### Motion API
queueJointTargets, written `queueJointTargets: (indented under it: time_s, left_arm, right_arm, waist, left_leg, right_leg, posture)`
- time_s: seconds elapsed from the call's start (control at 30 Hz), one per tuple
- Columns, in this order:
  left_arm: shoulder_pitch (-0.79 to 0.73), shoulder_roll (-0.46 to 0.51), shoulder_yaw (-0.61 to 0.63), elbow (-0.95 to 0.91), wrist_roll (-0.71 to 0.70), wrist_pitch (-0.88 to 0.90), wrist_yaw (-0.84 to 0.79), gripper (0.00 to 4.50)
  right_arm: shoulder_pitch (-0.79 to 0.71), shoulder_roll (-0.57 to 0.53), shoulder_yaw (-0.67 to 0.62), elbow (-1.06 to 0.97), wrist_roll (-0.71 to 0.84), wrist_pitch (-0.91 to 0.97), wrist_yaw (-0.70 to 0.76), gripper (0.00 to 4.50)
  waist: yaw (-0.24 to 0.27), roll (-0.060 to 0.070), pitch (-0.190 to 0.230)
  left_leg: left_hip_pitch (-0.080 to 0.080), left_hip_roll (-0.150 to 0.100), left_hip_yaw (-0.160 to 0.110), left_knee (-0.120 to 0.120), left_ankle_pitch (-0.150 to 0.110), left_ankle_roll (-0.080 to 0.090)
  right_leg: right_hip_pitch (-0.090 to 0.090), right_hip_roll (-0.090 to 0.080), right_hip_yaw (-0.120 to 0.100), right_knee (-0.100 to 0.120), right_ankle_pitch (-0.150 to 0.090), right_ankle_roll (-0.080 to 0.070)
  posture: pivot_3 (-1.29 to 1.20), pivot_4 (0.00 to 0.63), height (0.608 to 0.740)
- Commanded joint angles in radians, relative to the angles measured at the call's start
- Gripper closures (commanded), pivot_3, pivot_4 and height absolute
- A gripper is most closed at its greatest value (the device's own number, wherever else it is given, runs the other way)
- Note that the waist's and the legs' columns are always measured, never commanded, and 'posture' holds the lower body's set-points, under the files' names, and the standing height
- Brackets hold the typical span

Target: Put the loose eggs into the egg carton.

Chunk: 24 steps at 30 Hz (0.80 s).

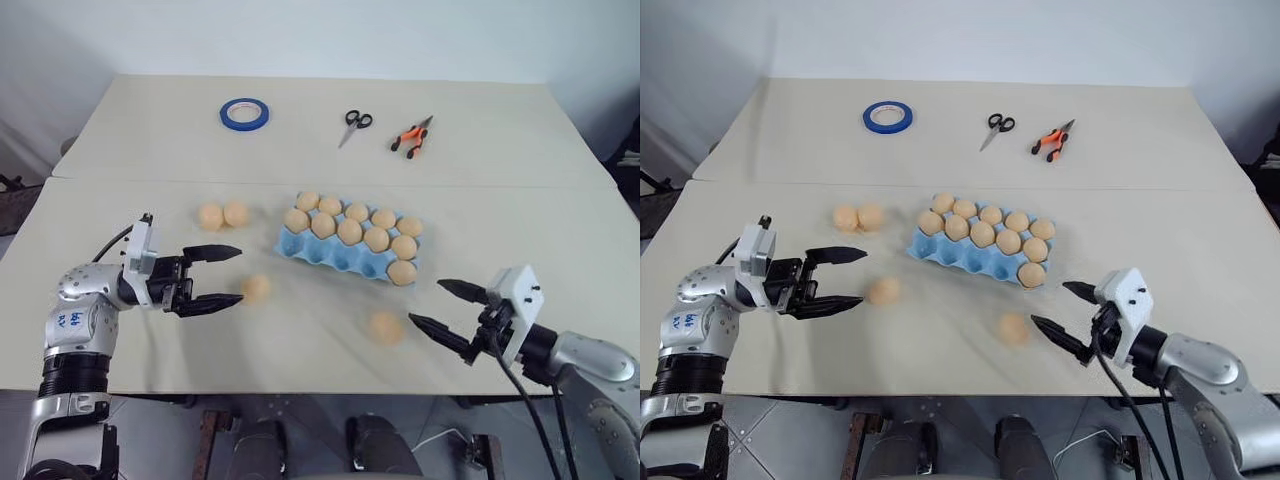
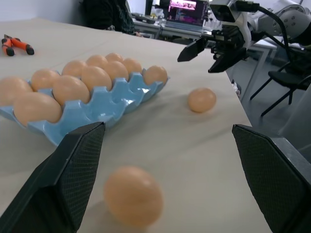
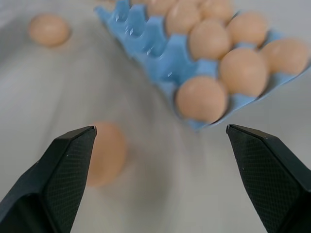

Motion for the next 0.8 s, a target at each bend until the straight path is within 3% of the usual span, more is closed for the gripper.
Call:
queueJointTargets:
  time_s: [0.03, 0.73, 0.8]
  left_arm:
    - [0.039, 0.055, -0.036, -0.073, -0.054, -0.053, -0.113, 0.06]
    - [0.049, 0.055, -0.067, -0.072, -0.069, -0.106, -0.085, 0.06]
    - [0.053, 0.055, -0.064, -0.076, -0.070, -0.105, -0.078, 0.00]
  right_arm:
    - [0.031, 0.019, 0.020, -0.041, -0.024, -0.031, -0.017, 0.00]
    - [-0.085, 0.090, 0.232, 0.160, -0.163, -0.144, 0.030, 0.00]
    - [-0.086, 0.093, 0.234, 0.166, -0.166, -0.154, 0.032, 0.58]
  waist:
    - [0.000, 0.000, 0.000]
    - [-0.002, 0.000, 0.000]
    - [-0.001, 0.000, 0.000]
  left_leg:
    - [0.000, 0.000, 0.000, 0.000, 0.000, 0.000]
    - [0.001, 0.000, 0.000, 0.000, 0.000, 0.001]
    - [0.001, 0.000, 0.000, 0.000, 0.000, 0.001]
  right_leg:
    - [0.000, 0.000, 0.000, 0.000, 0.000, 0.000]
    - [0.000, 0.000, -0.001, 0.000, 0.000, -0.001]
    - [0.000, 0.000, -0.002, 0.000, 0.000, -0.001]
  posture:
    - [0.00, 0.150, 0.740]
    - [0.00, 0.150, 0.740]
    - [0.00, 0.150, 0.740]
